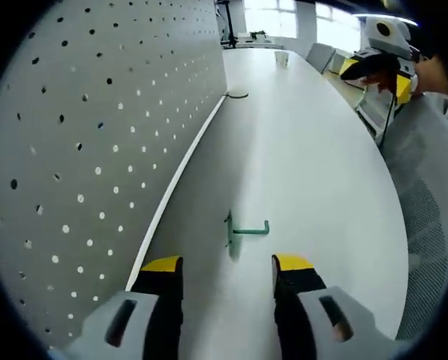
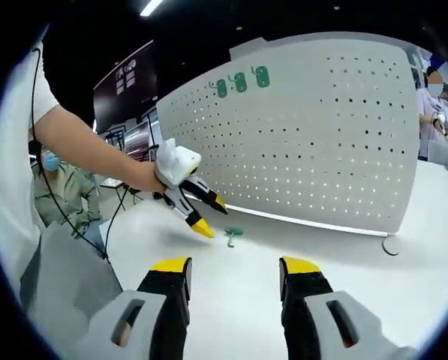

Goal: Insert the hook assembly into the mounting plate slot until the hook locks in place.

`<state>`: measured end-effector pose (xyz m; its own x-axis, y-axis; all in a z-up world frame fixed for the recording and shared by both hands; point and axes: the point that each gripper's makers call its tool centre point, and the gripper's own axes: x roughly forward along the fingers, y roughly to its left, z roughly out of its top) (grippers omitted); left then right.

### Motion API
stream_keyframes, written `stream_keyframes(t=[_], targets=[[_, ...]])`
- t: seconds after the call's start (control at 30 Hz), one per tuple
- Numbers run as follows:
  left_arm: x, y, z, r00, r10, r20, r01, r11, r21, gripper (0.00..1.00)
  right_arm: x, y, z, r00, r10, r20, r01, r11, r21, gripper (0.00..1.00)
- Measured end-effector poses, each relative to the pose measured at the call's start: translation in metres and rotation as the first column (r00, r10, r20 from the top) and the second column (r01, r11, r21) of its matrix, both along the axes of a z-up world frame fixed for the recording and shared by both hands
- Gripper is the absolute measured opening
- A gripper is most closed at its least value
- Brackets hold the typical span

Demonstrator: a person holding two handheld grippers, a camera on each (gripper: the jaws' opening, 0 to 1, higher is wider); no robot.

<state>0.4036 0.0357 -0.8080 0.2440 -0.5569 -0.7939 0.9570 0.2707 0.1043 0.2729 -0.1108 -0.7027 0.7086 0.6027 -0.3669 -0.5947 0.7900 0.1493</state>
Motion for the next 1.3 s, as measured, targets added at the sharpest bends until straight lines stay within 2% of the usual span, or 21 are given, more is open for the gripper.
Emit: stream_keyframes(t=[0.6, 0.73, 0.8, 0.9, 0.97, 1.13, 1.3], targets=[[0.0, -0.012, -0.017, 1.0, -0.019, -0.011, 0.019, 1.0, 0.014, 0.4, 0.001, -0.005, 0.002, 1.0, -0.027, -0.006, 0.027, 1.0, 0.012, 0.44], [0.002, -0.018, -0.017, 1.0, -0.014, -0.017, 0.014, 1.0, -0.007, 0.37, 0.002, -0.007, 0.003, 0.999, -0.037, -0.007, 0.037, 0.999, 0.021, 0.43], [-0.001, -0.021, -0.019, 0.999, -0.006, -0.054, 0.004, 1.0, -0.024, 0.33, 0.003, -0.008, 0.004, 0.999, -0.041, -0.008, 0.041, 0.999, 0.024, 0.43], [-0.002, -0.023, -0.019, 0.999, -0.014, -0.048, 0.013, 1.0, -0.025, 0.28, 0.003, -0.01, 0.004, 0.999, -0.046, -0.006, 0.046, 0.998, 0.031, 0.43], [-0.005, -0.024, -0.02, 0.997, -0.016, -0.071, 0.014, 0.999, -0.029, 0.23, 0.004, -0.01, 0.005, 0.999, -0.05, -0.006, 0.05, 0.998, 0.035, 0.43], [-0.002, -0.023, -0.02, 0.997, -0.004, -0.072, 0.001, 0.999, -0.042, 0.19, 0.004, -0.009, 0.004, 0.999, -0.048, -0.008, 0.048, 0.998, 0.033, 0.42], [0.002, -0.018, -0.02, 0.996, 0.027, -0.08, -0.031, 0.999, -0.043, 0.11, 0.004, -0.009, 0.004, 0.999, -0.053, -0.008, 0.053, 0.998, 0.036, 0.41]])
